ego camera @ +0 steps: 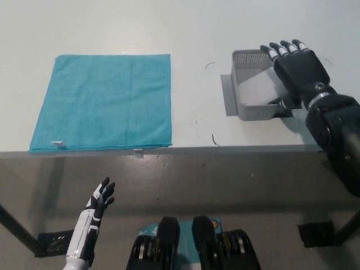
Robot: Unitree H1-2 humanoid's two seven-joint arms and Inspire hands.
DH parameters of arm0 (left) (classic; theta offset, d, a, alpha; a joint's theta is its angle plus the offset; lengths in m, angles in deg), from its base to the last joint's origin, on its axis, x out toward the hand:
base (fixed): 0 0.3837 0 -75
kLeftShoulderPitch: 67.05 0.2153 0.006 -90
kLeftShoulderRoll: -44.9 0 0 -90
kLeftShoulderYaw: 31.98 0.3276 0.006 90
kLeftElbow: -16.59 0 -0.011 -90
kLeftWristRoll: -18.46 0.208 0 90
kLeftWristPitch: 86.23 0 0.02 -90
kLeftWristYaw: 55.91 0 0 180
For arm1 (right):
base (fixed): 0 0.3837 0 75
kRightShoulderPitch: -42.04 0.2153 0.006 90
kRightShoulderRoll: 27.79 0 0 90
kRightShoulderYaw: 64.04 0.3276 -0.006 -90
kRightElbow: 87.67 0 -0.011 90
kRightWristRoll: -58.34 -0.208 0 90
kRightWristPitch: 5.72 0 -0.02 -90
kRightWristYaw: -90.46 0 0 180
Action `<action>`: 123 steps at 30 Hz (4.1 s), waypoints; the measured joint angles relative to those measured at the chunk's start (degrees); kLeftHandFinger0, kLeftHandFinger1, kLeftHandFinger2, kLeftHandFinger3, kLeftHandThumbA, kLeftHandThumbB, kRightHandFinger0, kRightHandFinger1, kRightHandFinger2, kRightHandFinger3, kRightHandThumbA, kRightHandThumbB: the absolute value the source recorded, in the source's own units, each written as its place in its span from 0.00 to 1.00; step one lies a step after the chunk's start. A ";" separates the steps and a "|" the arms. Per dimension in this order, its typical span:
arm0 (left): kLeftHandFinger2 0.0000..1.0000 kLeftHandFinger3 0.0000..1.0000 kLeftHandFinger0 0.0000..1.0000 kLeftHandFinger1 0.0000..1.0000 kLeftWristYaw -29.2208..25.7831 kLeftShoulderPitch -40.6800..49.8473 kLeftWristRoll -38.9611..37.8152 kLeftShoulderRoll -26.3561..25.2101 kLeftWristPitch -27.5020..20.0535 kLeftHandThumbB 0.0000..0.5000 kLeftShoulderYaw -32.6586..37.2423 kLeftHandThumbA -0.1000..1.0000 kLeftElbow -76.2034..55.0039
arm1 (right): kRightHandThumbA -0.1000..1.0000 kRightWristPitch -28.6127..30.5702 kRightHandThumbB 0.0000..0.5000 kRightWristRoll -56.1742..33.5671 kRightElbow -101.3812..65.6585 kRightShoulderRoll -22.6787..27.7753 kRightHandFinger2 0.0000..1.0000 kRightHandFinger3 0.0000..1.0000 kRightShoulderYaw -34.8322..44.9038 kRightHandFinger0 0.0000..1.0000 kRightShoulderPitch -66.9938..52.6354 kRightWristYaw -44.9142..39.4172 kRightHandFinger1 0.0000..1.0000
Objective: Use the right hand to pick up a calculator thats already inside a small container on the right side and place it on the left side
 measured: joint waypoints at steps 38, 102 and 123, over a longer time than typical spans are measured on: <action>1.00 1.00 1.00 1.00 0.01 -0.69 0.08 -0.55 0.18 0.00 -0.03 1.00 -0.53 | 0.51 0.90 0.61 1.05 19.38 0.67 1.00 1.00 -7.75 1.00 7.64 7.29 1.00; 1.00 1.00 1.00 1.00 0.00 -1.03 0.89 -0.57 0.23 0.00 0.03 1.00 -0.48 | 0.00 15.16 0.37 -7.95 26.60 -3.48 0.94 0.86 -0.16 0.00 10.97 31.30 0.48; 1.00 1.00 1.00 1.00 0.02 -0.90 1.04 -0.64 0.23 0.00 0.05 1.00 -0.54 | 0.00 15.87 0.44 -11.96 45.16 -21.12 0.83 0.89 -1.08 0.00 22.97 31.61 0.38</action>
